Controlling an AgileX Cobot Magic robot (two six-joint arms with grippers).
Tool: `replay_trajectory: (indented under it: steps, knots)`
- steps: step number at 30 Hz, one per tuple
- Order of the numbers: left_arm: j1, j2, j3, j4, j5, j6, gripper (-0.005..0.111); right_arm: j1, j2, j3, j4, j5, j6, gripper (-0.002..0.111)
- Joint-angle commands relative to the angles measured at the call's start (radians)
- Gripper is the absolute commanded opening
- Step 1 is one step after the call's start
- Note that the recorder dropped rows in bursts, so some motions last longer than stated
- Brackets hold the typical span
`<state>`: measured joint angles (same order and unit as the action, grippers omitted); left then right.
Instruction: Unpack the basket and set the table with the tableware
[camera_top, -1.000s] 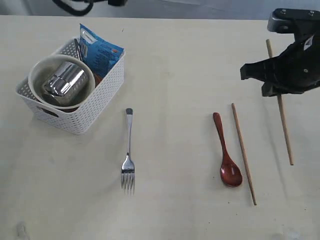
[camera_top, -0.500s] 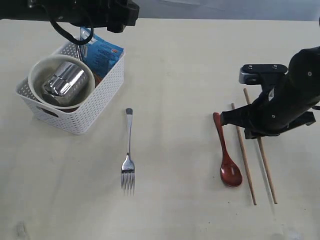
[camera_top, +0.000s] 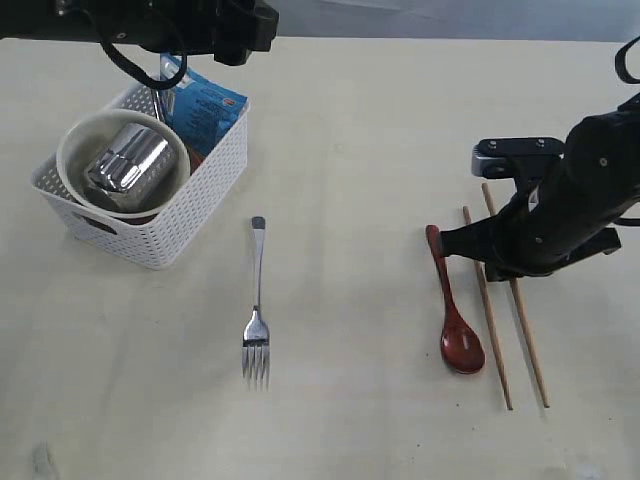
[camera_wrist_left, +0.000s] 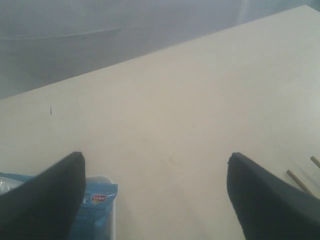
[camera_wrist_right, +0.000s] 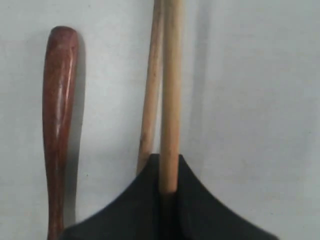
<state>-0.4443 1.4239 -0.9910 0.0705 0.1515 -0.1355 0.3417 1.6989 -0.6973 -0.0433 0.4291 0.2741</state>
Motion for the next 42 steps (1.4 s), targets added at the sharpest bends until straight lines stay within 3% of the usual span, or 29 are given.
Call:
replay_trajectory:
  steps: [1,2,6,8,15,23,32,38,42]
  knots:
    - [0.0,-0.005,0.006,0.003,-0.007,0.001,0.073,-0.002,0.0,0.001,-0.024,0.001,0.002,0.004]
    - [0.0,-0.005,0.006,0.003,-0.007,0.001,0.073,-0.002,0.0,0.001,-0.024,0.004,0.002,0.008]
    - [0.0,-0.005,0.006,0.003,-0.007,0.001,0.073,-0.002,0.0,0.001,-0.032,0.017,0.012,0.043]
    - [0.0,-0.005,0.006,0.003,-0.007,0.001,0.073,-0.002,0.0,0.001,-0.035,0.014,0.021,0.049]
    - [0.0,-0.005,0.006,0.003,-0.011,0.001,0.073,-0.002,0.0,0.001,-0.035,-0.014,0.025,0.034]
    - [0.0,-0.005,0.006,0.003,-0.011,0.001,0.073,-0.002,-0.015,-0.006,-0.035,-0.026,0.021,0.043]
    - [0.004,-0.005,0.006,0.019,0.011,0.065,0.073,-0.002,-0.189,-0.08,-0.075,-0.011,0.009,0.043]
    - [0.004,-0.005,0.006,0.12,0.091,0.042,0.073,-0.002,-0.297,-0.087,-0.126,-0.167,0.009,0.043]
    - [0.004,-0.005,-0.048,0.242,0.285,-0.105,0.073,-0.002,-0.316,-0.1,-0.187,-0.218,0.009,0.043]
